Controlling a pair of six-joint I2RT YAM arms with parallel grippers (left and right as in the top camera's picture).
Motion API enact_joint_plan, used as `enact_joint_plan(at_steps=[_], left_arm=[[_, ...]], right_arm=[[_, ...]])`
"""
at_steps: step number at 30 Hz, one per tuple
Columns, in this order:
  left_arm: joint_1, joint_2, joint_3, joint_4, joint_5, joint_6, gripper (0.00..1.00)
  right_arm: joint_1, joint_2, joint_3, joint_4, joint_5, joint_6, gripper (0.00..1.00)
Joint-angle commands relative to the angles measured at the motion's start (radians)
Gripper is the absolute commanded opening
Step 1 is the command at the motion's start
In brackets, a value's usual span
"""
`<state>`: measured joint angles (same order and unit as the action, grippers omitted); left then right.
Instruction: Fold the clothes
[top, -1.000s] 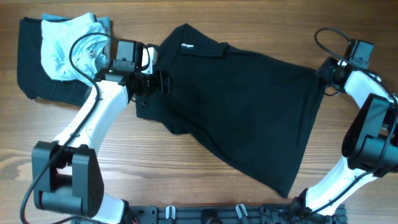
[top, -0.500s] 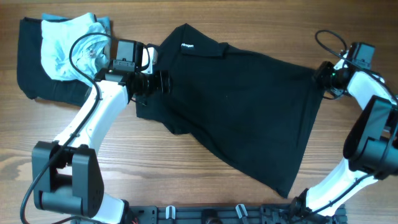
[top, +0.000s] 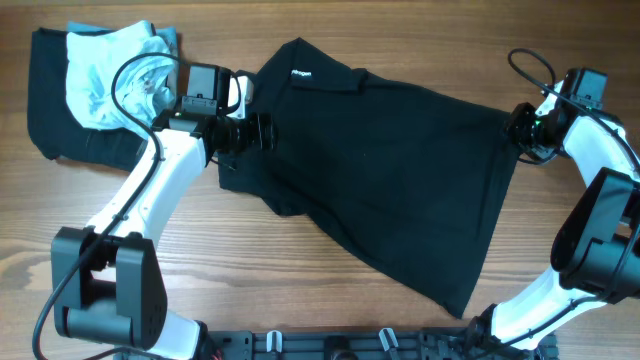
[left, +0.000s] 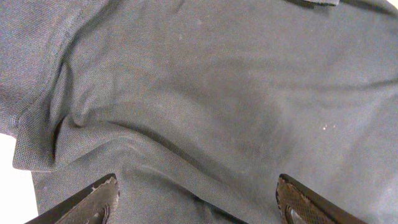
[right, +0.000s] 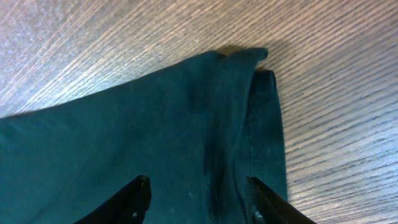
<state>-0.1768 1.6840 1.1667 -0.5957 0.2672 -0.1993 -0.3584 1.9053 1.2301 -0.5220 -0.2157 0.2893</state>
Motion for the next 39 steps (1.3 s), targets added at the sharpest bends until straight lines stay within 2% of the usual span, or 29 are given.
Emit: enact_joint_plan(at_steps=[1, 3, 8, 12, 17, 20, 24, 25, 27, 39], left_arm=[[-0.003, 0.000, -0.005, 0.000, -0.006, 0.013, 0.80], [-0.003, 0.000, -0.005, 0.000, -0.006, 0.013, 0.80], [-0.003, 0.000, -0.005, 0.000, -0.006, 0.013, 0.80], [-0.003, 0.000, -0.005, 0.000, -0.006, 0.013, 0.80], [-0.003, 0.000, -0.005, 0.000, -0.006, 0.013, 0.80], [-0.003, 0.000, -0.005, 0.000, -0.006, 0.013, 0.80], [-0.003, 0.000, -0.005, 0.000, -0.006, 0.013, 0.80], [-0.003, 0.000, -0.005, 0.000, -0.006, 0.013, 0.80], [-0.003, 0.000, -0.005, 0.000, -0.006, 0.013, 0.80], [-0.003, 0.000, -0.005, 0.000, -0.006, 0.013, 0.81]], right_arm=[[-0.001, -0.011, -0.015, 0.044, 0.070, 0.036, 0.59], [-0.002, -0.011, -0.015, 0.081, 0.070, 0.041, 0.59], [-0.002, -0.009, -0.015, 0.108, 0.071, 0.066, 0.48], [-0.002, 0.028, -0.015, 0.114, 0.123, 0.120, 0.48], [-0.002, 0.078, -0.015, 0.171, 0.087, 0.123, 0.47], [-0.002, 0.081, -0.015, 0.189, 0.058, 0.103, 0.41], [-0.002, 0.081, -0.015, 0.185, 0.060, 0.103, 0.39], [-0.003, 0.081, -0.015, 0.185, 0.063, 0.103, 0.34], [-0.006, 0.081, -0.015, 0.181, 0.063, 0.103, 0.15], [-0.045, -0.013, 0.021, 0.163, 0.104, 0.050, 0.09]])
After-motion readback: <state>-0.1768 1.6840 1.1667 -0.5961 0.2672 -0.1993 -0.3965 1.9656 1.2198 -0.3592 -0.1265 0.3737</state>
